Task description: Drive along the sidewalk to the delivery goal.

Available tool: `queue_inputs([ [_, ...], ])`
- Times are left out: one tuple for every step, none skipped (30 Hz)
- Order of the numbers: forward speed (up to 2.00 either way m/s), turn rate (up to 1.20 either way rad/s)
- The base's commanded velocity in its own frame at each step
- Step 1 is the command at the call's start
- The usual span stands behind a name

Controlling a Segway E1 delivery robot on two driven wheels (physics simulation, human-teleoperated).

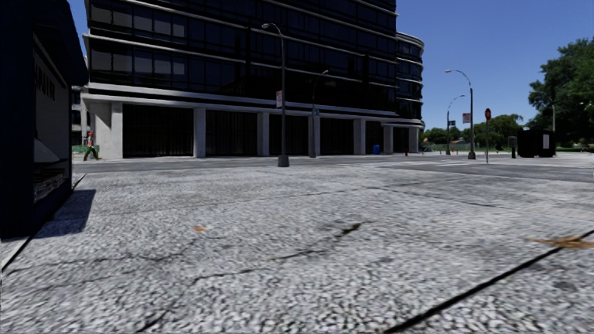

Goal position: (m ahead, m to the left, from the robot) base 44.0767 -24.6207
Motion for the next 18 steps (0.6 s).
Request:
queue_inputs([
  [2.0, -0.24],
  [2.0, -0.08],
  [2.0, -0.08],
  [2.0, 0.0],
  [2.0, 0.0],
  [2.0, 0.0],
  [2.0, 0.0],
  [2.0, 0.0],
  [2.0, 0.0],
  [2.0, 0.0],
  [2.0, 0.0],
  [2.0, 0.0],
  [2.0, 0.0],
  [2.0, 0.0],
  [2.0, 0.0],
  [2.0, 0.0],
  [2.0, 0.0],
  [2.0, 0.0],
])
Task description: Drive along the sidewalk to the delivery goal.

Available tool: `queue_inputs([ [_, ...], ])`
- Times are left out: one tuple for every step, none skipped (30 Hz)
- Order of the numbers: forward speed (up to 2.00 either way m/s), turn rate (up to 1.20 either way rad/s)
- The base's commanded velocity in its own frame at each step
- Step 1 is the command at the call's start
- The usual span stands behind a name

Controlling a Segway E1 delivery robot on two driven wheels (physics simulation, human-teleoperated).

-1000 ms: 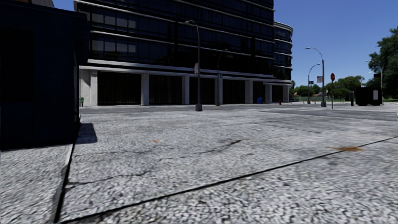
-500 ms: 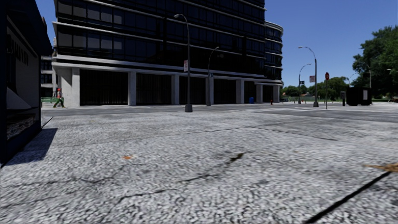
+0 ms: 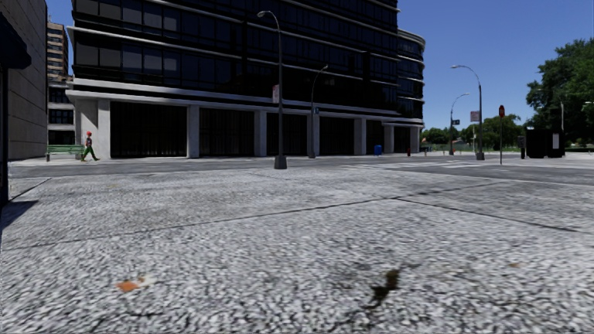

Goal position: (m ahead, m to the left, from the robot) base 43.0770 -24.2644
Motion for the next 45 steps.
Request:
queue_inputs([
  [2.0, 0.0],
  [2.0, 0.0],
  [2.0, 0.0],
  [2.0, 0.0],
  [2.0, 0.0],
  [2.0, 0.0],
  [2.0, 0.0],
  [2.0, 0.0],
  [2.0, 0.0],
  [2.0, 0.0],
  [2.0, 0.0],
  [2.0, 0.0],
  [2.0, 0.0],
  [2.0, 0.0],
  [2.0, 0.0],
  [2.0, 0.0],
  [2.0, 0.0],
  [2.0, 0.0],
  [2.0, 0.0],
  [2.0, 0.0],
  [2.0, 0.0],
  [2.0, 0.0],
  [2.0, 0.0],
  [2.0, 0.0],
  [2.0, 0.0],
  [2.0, 0.0],
  [2.0, 0.0],
  [2.0, 0.0],
  [2.0, 0.0],
  [2.0, 0.0],
  [2.0, 0.0],
  [2.0, 0.0],
  [2.0, 0.0],
  [2.0, 0.0],
  [2.0, 0.0],
  [2.0, 0.0],
  [2.0, 0.0],
  [2.0, 0.0],
  [2.0, 0.0],
  [2.0, 0.0],
  [2.0, 0.0],
  [2.0, 0.0],
  [2.0, 0.0],
  [2.0, 0.0],
  [2.0, 0.0],
])
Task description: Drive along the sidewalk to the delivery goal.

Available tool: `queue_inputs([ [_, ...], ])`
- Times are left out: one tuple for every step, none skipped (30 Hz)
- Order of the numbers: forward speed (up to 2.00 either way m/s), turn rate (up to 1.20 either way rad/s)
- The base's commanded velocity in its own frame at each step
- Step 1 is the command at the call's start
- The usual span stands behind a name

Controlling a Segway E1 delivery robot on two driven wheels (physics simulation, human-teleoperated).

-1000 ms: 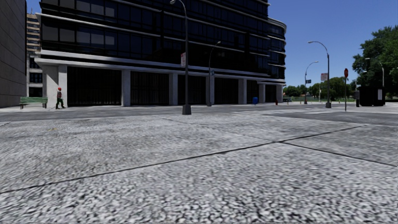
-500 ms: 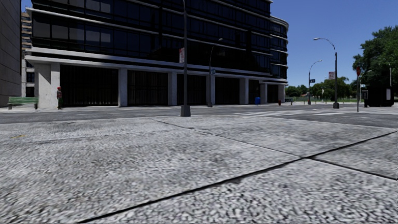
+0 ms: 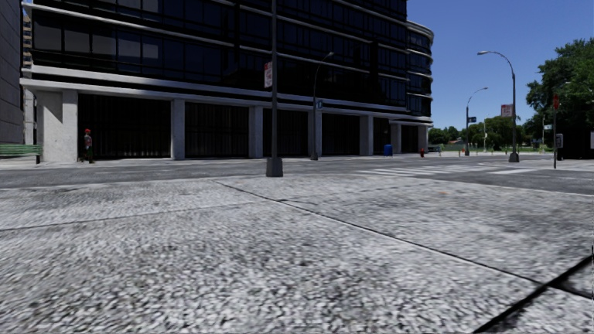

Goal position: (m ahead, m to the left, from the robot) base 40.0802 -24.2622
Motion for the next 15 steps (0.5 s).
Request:
queue_inputs([
  [2.0, 0.0],
  [2.0, 0.0],
  [2.0, 0.0],
  [2.0, 0.0],
  [2.0, 0.0],
  [2.0, 0.0],
  [2.0, 0.0],
  [2.0, 0.0],
  [2.0, 0.0],
  [2.0, 0.0],
  [2.0, 0.0],
  [2.0, 0.0],
  [2.0, 0.0],
  [2.0, 0.0],
  [2.0, 0.0],
])
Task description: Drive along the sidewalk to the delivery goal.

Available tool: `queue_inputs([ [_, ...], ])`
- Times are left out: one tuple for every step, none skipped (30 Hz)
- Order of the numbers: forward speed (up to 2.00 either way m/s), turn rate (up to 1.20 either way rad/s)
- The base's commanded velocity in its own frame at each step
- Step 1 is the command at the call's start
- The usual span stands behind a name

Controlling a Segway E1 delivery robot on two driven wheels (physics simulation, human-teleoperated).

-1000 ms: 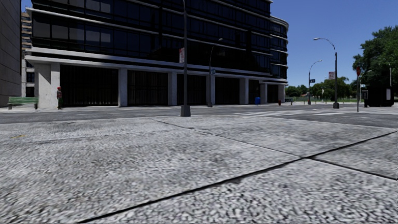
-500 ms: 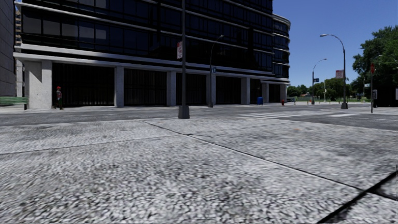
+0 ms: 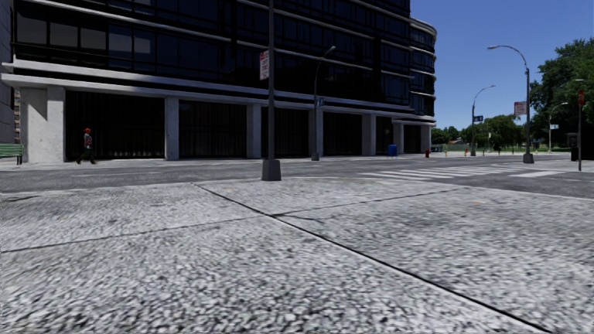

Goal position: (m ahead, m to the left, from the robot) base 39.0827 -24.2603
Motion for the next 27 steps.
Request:
queue_inputs([
  [2.0, 0.0],
  [2.0, 0.0],
  [2.0, 0.0],
  [2.0, 0.0],
  [2.0, 0.0],
  [2.0, 0.0],
  [2.0, 0.0],
  [2.0, 0.0],
  [2.0, 0.0],
  [2.0, 0.0],
  [2.0, 0.0],
  [2.0, 0.0],
  [2.0, 0.0],
  [2.0, 0.0],
  [2.0, 0.0],
  [2.0, 0.0],
  [2.0, 0.0],
  [2.0, 0.0],
  [2.0, 0.0],
  [2.0, 0.0],
  [2.0, 0.0],
  [2.0, 0.0],
  [2.0, 0.0],
  [2.0, 0.0],
  [2.0, 0.0],
  [2.0, 0.0],
  [2.0, 0.0],
])
